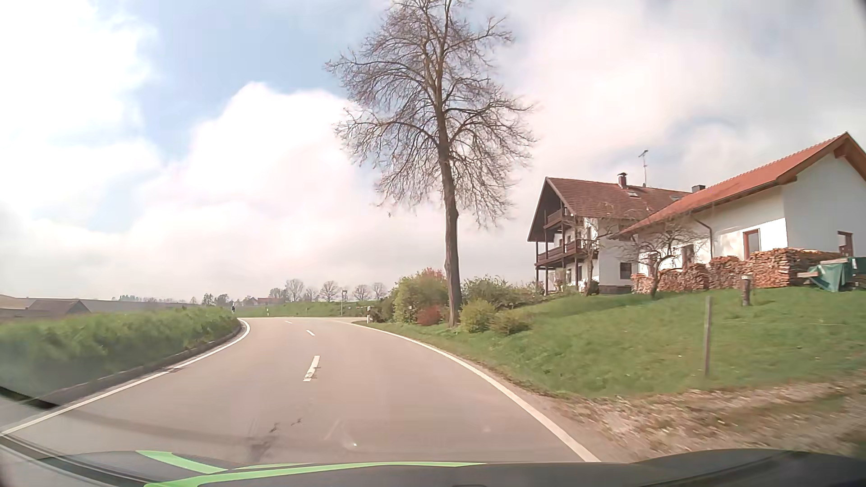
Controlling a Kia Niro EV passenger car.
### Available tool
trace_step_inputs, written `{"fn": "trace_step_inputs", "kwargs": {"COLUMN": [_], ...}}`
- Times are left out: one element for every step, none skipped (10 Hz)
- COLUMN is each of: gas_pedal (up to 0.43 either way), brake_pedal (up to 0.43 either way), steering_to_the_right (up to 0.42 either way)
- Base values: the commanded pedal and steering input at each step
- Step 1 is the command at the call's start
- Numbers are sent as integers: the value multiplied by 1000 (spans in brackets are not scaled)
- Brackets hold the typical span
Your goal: Follow the waypoints while adhering to traffic rules and regulations
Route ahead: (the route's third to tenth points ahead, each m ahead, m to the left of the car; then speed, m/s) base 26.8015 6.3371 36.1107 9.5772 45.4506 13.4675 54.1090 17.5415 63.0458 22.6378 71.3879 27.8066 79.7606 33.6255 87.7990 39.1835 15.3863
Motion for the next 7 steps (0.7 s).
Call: {"fn": "trace_step_inputs", "kwargs": {"gas_pedal": [197,209,220,220,240,240,248], "brake_pedal": [0,0,0,0,0,0,0], "steering_to_the_right": [-66,-66,-66,-66,-66,-66,-66]}}
